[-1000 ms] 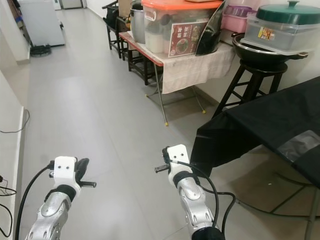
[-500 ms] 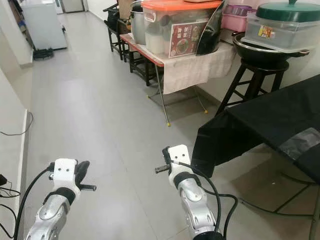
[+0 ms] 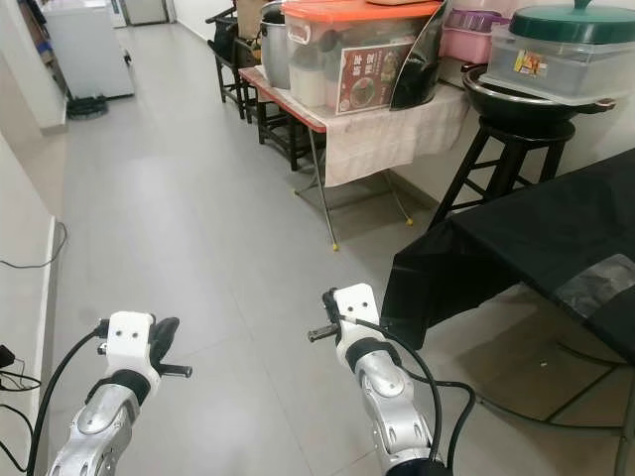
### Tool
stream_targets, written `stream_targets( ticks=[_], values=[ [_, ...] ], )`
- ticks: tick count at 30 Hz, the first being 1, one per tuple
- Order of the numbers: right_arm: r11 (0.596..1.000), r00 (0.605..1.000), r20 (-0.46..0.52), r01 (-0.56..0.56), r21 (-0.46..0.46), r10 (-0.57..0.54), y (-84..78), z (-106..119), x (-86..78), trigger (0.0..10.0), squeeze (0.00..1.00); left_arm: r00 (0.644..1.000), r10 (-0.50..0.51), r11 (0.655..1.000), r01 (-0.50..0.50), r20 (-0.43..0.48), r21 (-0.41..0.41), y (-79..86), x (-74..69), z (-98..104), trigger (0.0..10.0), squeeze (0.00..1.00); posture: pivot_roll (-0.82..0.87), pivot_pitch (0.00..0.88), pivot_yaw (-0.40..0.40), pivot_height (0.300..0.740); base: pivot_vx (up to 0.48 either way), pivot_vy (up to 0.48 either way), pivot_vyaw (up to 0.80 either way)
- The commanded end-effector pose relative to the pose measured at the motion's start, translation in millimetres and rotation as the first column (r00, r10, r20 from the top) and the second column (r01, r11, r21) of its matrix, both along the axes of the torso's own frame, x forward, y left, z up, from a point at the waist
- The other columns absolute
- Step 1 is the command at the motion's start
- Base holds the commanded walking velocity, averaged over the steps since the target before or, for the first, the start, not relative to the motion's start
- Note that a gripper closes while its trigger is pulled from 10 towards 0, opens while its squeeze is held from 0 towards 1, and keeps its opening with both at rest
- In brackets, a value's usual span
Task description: Building children table
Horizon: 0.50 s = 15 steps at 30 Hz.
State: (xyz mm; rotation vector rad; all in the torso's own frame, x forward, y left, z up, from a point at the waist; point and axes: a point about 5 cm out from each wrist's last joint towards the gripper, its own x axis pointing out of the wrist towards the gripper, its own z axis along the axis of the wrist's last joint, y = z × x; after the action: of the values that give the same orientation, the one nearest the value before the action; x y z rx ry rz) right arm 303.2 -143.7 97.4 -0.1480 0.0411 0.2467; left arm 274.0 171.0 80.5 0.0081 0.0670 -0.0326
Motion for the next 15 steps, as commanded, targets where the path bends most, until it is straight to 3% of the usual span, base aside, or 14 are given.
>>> stream_targets(
  ticks=[1,15],
  values=[
    [1.000,1.000,-0.018,-0.005,0.009,0.005,1.0,-2.4,-2.7,10.0,0.00,1.000,0.003,1.000,-0.003,-0.014,-0.009,0.6,-3.2,-1.6,10.0,0.00,-0.09,0.000,0.022,0.740,0.000,0.000,0.00],
    [1.000,1.000,-0.018,-0.007,0.012,0.008,0.8,-0.4,-4.4,10.0,0.00,1.000,-0.006,0.999,0.006,-0.002,-0.052,0.1,-4.5,2.0,10.0,0.00,-0.09,0.001,0.020,0.740,0.000,0.000,0.00]
  ],
)
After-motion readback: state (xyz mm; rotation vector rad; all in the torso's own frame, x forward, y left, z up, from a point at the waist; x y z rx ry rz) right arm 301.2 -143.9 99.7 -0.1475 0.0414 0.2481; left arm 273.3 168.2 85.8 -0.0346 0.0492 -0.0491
